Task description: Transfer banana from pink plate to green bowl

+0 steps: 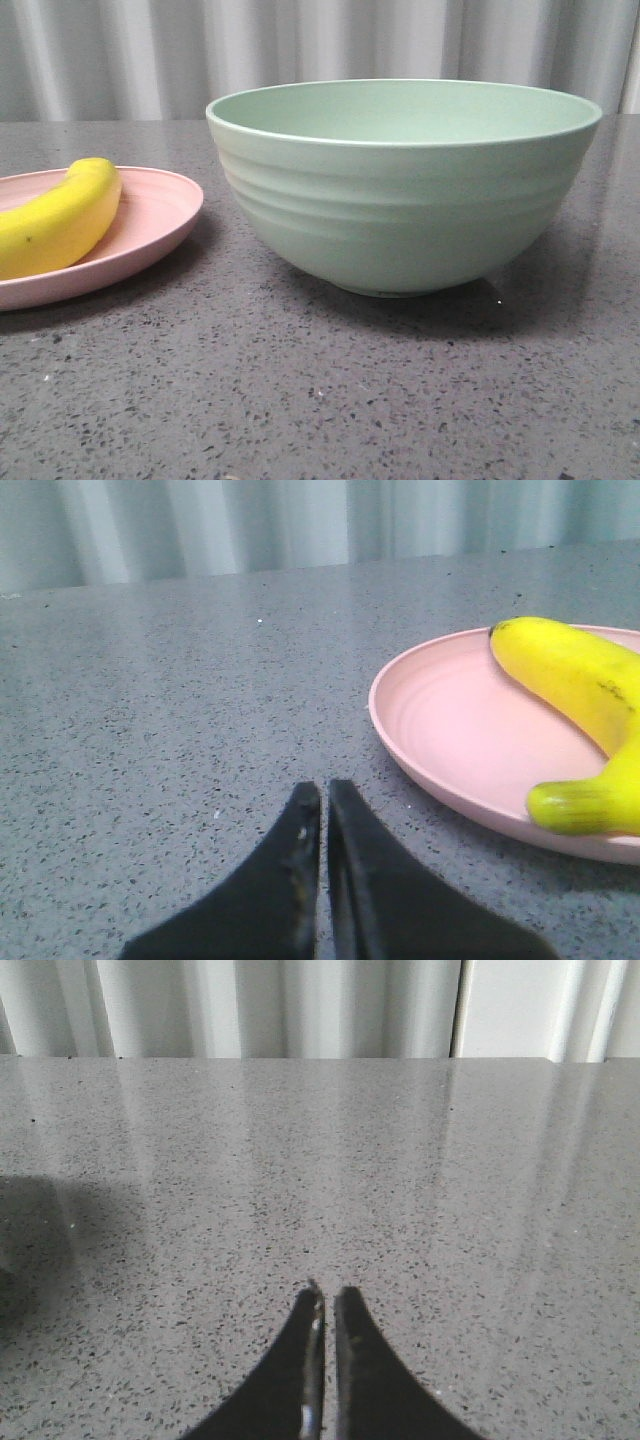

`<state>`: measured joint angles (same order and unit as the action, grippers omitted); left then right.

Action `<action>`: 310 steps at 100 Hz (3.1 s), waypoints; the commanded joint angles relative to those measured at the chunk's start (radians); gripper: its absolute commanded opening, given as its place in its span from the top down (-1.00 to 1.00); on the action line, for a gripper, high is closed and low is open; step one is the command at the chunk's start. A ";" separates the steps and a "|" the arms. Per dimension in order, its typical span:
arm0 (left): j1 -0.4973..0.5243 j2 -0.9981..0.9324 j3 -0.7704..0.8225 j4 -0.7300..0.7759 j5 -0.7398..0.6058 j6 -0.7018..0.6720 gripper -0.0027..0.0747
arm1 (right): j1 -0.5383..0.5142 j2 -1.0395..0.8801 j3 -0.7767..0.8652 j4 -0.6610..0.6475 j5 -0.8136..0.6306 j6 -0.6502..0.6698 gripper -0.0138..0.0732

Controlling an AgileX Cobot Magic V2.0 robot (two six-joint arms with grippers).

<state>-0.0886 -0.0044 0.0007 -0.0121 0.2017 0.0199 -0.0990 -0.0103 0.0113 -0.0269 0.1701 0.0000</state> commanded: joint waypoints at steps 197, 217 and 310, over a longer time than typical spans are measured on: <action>0.002 0.469 -0.401 -0.057 -0.218 -0.007 0.95 | -0.004 0.404 -0.459 0.074 0.253 -0.009 0.83; 0.002 0.501 -0.401 -0.057 -0.285 -0.007 0.30 | -0.004 0.436 -0.457 0.088 0.233 -0.009 0.83; -0.244 0.777 -0.674 -0.072 0.174 -0.005 -0.08 | -0.004 0.436 -0.457 0.088 0.218 -0.009 0.83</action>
<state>-0.2874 0.7269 -0.6032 -0.0775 0.3441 0.0199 -0.0990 0.4090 -0.4094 0.0610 0.4740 0.0000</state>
